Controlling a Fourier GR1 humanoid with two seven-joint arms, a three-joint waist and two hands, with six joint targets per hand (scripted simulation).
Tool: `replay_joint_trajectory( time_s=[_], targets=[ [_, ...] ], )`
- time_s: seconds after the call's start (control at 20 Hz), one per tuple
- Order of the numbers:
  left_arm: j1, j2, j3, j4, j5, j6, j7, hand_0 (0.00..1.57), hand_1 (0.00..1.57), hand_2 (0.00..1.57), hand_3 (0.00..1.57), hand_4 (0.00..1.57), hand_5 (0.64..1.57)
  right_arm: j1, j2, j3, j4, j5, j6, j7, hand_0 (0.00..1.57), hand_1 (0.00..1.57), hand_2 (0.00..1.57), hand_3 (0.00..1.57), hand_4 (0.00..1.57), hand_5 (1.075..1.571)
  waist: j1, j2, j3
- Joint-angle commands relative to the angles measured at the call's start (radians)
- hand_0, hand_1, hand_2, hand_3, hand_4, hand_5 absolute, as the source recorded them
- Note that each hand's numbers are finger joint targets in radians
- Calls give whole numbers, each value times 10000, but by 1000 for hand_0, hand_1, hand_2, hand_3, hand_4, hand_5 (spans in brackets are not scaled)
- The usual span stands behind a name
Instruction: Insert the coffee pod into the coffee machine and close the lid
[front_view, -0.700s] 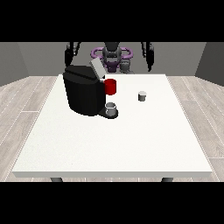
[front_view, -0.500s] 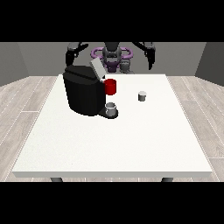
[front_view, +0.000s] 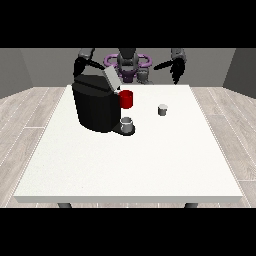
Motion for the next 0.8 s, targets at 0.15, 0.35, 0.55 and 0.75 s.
replay_joint_trajectory(
  time_s=[0.15, 0.35, 0.55, 0.75],
  targets=[
    [-1913, 1064, 569, 1285, -365, -852, 951, 0, 0, 0, 0, 0, 1571, -549, 94, 19, 447, 191, -127, -509, 0, 0, 0, 0, 0, 1571, -446, 672, 14],
    [-2656, 1557, 543, 2419, -950, -1058, 931, 0, 0, 0, 0, 0, 1571, -1061, 540, 566, -10, 352, -214, 456, 0, 0, 0, 0, 0, 1571, -883, 1088, 9],
    [-3505, 2347, 1081, 3822, -1075, -1403, 463, 0, 0, 0, 0, 0, 1571, -1132, 644, 1057, -210, 626, -691, 368, 0, 0, 0, 0, 0, 1571, -1329, 1929, 5],
    [-3365, 1675, 480, 4680, -1888, -981, 115, 0, 0, 0, 0, 0, 1571, -1098, 505, 693, 68, 506, -296, 436, 0, 0, 0, 0, 0, 1571, -1267, 1833, 7]
  ],
)
